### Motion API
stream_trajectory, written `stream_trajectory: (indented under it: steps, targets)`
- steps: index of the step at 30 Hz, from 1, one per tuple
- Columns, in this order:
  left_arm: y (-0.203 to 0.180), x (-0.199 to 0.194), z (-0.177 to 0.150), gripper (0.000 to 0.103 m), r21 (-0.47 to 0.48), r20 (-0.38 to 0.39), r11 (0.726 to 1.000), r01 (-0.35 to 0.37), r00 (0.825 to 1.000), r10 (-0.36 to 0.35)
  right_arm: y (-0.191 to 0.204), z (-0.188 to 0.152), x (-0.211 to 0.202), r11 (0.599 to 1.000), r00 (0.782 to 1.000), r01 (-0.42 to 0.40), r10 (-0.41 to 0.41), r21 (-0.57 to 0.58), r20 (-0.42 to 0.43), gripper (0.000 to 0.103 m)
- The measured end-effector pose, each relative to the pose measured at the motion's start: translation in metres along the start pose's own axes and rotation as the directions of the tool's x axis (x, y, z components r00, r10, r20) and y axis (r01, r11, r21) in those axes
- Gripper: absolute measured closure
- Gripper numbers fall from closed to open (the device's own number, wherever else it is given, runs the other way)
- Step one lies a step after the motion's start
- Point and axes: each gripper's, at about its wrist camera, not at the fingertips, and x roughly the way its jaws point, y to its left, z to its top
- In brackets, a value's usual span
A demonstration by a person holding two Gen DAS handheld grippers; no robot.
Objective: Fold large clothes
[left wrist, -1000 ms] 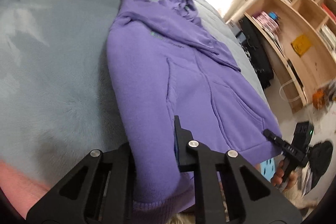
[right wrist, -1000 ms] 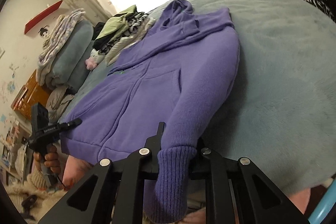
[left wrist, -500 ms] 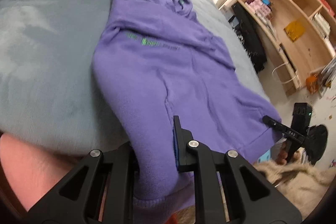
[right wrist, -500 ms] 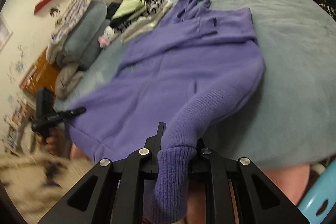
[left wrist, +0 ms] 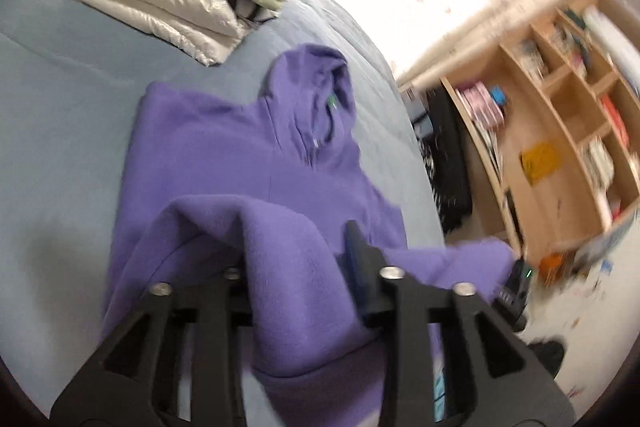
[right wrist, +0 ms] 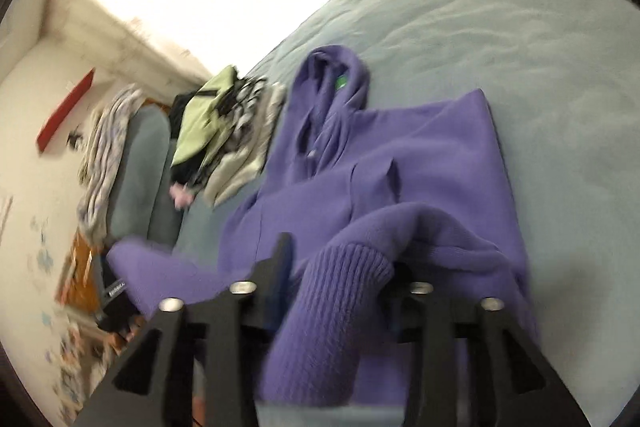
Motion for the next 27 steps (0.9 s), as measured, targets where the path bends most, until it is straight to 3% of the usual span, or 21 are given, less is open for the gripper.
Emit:
stream_trajectory:
  steps: [1,2,3,7,11,14,18,22,24,27]
  targets:
    - [0.008,0.015,0.016,0.058,-0.051,-0.007,0.999,0.003,1.0,-0.003,-0.004,0.013,0.014,0.999,1.0,-0.007,0.008,0.033,-0.007,0.042]
    - [0.015,0.027,0.021,0.044,-0.079,-0.013,0.997,0.012,1.0,-0.013,-0.007,0.017,0.022,0.999,1.0,-0.014,0.014,0.052,-0.013,0.035]
    - [0.024,0.04,0.03,0.039,-0.118,-0.018,0.992,0.031,0.999,-0.034,-0.011,0.023,0.03,0.997,1.0,-0.021,0.022,0.07,-0.018,0.032]
    - [0.047,0.059,0.052,0.029,-0.173,0.03,0.985,0.005,1.0,0.0,-0.03,0.037,0.055,0.993,0.999,-0.036,0.039,0.114,-0.024,0.027]
    - [0.056,0.065,0.063,0.027,-0.112,0.043,0.989,-0.093,0.994,0.099,-0.042,0.036,0.063,0.997,1.0,-0.009,0.009,0.077,-0.007,0.027]
    - [0.054,0.076,0.069,0.027,0.028,0.023,0.974,-0.227,0.974,0.226,-0.048,0.04,0.062,0.997,0.996,0.076,-0.076,0.006,0.037,0.027]
    - [0.048,0.095,0.067,0.027,0.23,0.006,0.904,-0.361,0.929,0.37,-0.056,0.049,0.068,0.978,0.98,0.19,-0.184,-0.081,0.07,0.027]
    - [0.034,0.122,0.065,0.027,0.404,0.029,0.801,-0.442,0.881,0.471,-0.058,0.063,0.09,0.95,0.964,0.264,-0.253,-0.169,0.082,0.027]
    - [0.03,0.135,0.066,0.027,0.451,0.027,0.768,-0.454,0.867,0.497,-0.059,0.07,0.105,0.935,0.956,0.293,-0.281,-0.2,0.085,0.027]
    - [0.026,0.156,0.066,0.03,0.508,0.026,0.719,-0.474,0.843,0.538,-0.06,0.076,0.135,0.907,0.941,0.338,-0.335,-0.253,0.056,0.04]
